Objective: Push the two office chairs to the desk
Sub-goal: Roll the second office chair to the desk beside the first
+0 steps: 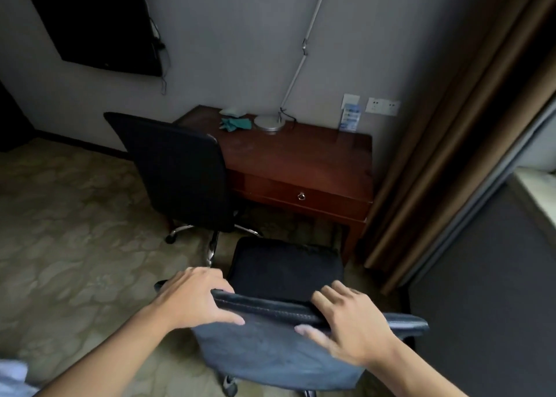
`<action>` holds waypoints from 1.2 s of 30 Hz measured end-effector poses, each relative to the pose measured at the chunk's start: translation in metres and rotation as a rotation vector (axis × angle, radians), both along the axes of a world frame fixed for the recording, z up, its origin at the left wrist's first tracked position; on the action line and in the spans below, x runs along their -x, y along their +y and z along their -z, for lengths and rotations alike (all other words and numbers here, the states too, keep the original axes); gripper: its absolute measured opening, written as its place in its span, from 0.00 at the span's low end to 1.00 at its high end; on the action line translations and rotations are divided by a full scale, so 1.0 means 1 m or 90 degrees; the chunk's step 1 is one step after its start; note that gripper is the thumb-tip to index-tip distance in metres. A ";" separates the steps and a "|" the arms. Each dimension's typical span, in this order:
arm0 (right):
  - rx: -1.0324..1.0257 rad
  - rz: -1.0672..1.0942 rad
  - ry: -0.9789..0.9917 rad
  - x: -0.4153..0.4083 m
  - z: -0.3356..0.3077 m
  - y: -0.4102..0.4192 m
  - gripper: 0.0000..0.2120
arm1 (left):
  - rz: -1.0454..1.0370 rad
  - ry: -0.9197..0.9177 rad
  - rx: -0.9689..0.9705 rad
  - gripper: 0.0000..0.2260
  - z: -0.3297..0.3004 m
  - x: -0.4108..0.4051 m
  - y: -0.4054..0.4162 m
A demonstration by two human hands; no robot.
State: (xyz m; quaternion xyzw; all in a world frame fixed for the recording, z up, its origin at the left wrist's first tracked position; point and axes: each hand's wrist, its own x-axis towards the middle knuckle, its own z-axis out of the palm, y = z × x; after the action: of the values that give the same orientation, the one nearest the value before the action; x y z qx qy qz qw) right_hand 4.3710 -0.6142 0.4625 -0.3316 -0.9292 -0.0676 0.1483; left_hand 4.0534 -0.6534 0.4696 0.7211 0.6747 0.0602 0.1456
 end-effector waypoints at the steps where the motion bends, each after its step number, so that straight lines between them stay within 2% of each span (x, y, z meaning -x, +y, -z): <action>1: -0.001 0.013 -0.004 -0.003 0.002 -0.002 0.25 | 0.006 -0.003 0.006 0.30 -0.001 0.005 0.000; 4: 0.009 0.078 0.007 -0.015 0.003 -0.010 0.26 | 0.022 0.020 -0.003 0.31 -0.001 0.011 -0.001; 7: 0.000 0.102 0.016 -0.012 0.009 -0.012 0.26 | 0.048 0.069 -0.084 0.28 0.007 0.012 0.000; 9: -0.012 0.107 0.023 -0.007 0.009 -0.009 0.26 | 0.040 0.056 -0.121 0.27 0.012 0.012 0.000; 16: -0.013 0.129 0.002 -0.001 -0.004 0.015 0.28 | 0.047 0.036 -0.072 0.30 0.004 0.019 0.028; 28: -0.018 0.142 0.024 0.009 0.007 0.036 0.29 | 0.083 0.042 -0.107 0.26 0.000 0.033 0.061; 36: 0.008 0.166 0.024 0.030 0.002 0.084 0.30 | 0.073 0.040 -0.093 0.29 0.003 0.051 0.111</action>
State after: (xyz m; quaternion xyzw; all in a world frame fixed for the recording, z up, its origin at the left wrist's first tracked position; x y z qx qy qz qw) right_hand 4.3411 -0.5301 0.4605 -0.4520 -0.8756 -0.0742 0.1533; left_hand 4.0024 -0.5423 0.4670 0.7686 0.6306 0.0781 0.0741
